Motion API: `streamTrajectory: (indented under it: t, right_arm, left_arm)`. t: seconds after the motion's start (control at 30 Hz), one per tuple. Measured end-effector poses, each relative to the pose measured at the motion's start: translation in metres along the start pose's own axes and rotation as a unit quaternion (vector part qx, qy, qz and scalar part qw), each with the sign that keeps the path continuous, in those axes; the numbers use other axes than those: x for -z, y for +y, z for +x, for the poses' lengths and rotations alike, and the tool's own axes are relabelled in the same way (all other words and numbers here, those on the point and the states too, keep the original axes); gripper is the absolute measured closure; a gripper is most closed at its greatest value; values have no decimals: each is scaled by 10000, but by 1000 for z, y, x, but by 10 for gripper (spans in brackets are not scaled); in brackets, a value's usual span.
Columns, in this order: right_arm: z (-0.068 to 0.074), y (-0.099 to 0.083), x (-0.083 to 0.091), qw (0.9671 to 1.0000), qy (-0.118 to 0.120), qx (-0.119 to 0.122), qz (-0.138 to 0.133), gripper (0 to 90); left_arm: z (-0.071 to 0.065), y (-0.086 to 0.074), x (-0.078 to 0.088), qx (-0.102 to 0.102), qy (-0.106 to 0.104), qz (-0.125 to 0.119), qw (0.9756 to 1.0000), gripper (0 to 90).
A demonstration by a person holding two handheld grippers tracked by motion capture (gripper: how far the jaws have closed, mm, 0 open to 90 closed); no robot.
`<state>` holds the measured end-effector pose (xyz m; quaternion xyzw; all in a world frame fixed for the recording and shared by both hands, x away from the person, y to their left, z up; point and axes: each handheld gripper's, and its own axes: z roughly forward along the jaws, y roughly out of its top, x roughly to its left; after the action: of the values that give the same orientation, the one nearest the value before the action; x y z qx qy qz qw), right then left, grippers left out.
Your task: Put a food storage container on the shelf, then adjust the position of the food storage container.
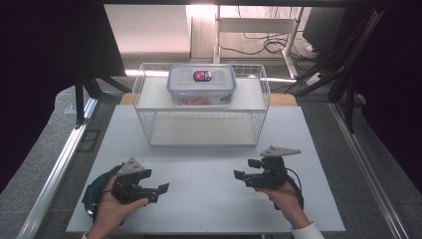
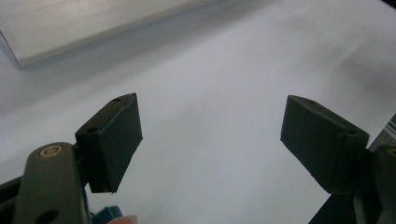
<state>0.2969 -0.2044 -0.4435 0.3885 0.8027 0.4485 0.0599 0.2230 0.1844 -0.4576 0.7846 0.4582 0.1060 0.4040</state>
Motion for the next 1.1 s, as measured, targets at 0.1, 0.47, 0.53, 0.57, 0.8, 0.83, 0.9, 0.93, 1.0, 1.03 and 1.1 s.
streamTrajectory:
  t: [0.1,0.47,0.53,0.57,0.8,0.83,0.9,0.93,1.0,1.03,1.1]
  right_arm:
    - [2,-4,0,10000,15,16,38,256]
    - [4,-8,4,10000,-1,32,25,256]
    - [2,-8,4,10000,-11,-13,34,256]
    - [1,-9,4,10000,-18,-21,26,256]
    - [1,-8,0,10000,0,-41,56,256]
    - [1,-9,0,10000,10,-49,57,256]
    - [1,-9,1,10000,11,-54,45,256]
    - [1,-9,1,10000,25,-86,41,256]
    - [0,-10,1,9999,8,-83,55,256]
    - [0,-11,1,9999,21,-102,52,256]
    - [-1,-11,1,9999,10,-94,69,256]
  left_arm:
    - [-4,-2,0,-45,-25,37,10000,200]
    - [-6,3,8,-100,17,-90,9999,199]
    - [-5,3,9,-103,35,-89,9999,199]
    - [-4,3,10,-100,56,-79,9999,200]
    - [6,2,34,126,194,-137,9996,213]
    - [7,1,38,158,245,-161,9994,217]
    - [11,-1,46,206,330,-164,9991,227]
    - [13,-2,49,249,355,-166,9989,231]
    - [18,-6,56,310,396,-180,9986,246]
    - [21,-8,59,337,420,-171,9984,255]
    - [26,-11,63,375,511,-137,9979,277]
